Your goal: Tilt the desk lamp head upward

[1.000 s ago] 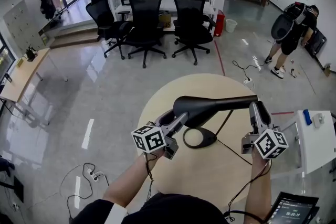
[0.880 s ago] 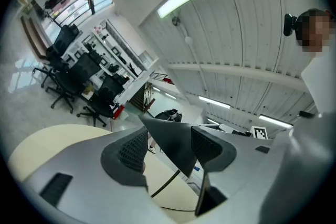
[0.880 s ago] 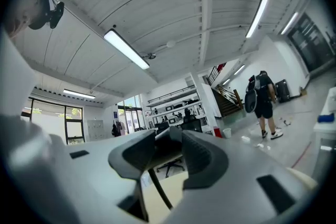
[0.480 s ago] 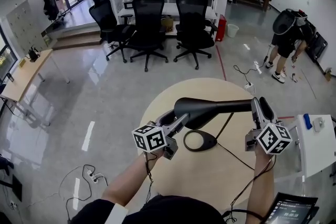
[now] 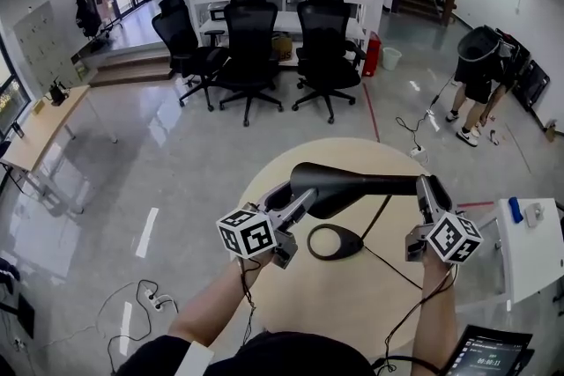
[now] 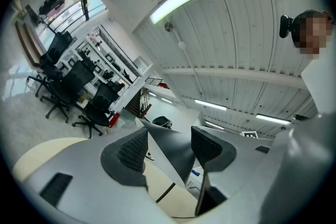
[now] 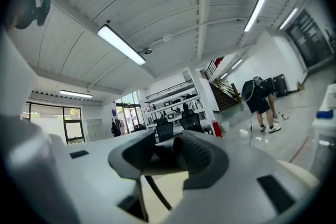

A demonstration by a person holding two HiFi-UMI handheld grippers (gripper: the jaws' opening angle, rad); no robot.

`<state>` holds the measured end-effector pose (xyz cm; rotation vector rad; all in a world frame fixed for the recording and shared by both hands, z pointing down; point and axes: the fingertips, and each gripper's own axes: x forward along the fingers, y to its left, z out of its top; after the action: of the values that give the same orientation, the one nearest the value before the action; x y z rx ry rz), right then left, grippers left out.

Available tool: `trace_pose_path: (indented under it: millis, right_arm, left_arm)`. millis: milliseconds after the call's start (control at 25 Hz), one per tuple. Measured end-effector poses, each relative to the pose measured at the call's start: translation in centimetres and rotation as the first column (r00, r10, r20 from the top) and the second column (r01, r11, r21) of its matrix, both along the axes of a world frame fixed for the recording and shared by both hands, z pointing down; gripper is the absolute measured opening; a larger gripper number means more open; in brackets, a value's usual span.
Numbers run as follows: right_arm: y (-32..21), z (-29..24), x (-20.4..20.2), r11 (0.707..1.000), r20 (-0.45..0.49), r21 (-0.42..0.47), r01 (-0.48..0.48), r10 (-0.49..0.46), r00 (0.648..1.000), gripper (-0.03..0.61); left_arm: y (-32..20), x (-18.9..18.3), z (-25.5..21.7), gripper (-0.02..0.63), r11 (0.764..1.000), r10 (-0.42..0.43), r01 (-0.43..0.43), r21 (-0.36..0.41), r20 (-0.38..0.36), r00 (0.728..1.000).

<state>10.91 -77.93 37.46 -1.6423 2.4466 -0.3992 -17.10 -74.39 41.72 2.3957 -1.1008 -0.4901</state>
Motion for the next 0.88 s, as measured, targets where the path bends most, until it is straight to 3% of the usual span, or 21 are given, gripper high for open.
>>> trace_pose_path:
  millis: [400, 880]
  right_arm:
    - [-0.3, 1.1, 0.2, 1.000, 0.123, -0.021, 0.007, -0.004, 0.992, 0.163]
    - [-0.1, 1.7, 0.2, 1.000, 0.202, -0.029, 0.008, -0.002, 0.979, 0.163]
  left_arm:
    - [-0.2, -0.2, -3.4, 0.265, 0.996, -0.019, 0.012, 0.086, 0.073, 0.997]
    - [0.0, -0.3, -5.9, 0.265, 0.992, -0.028, 0.016, 0.122, 0.099, 0.995]
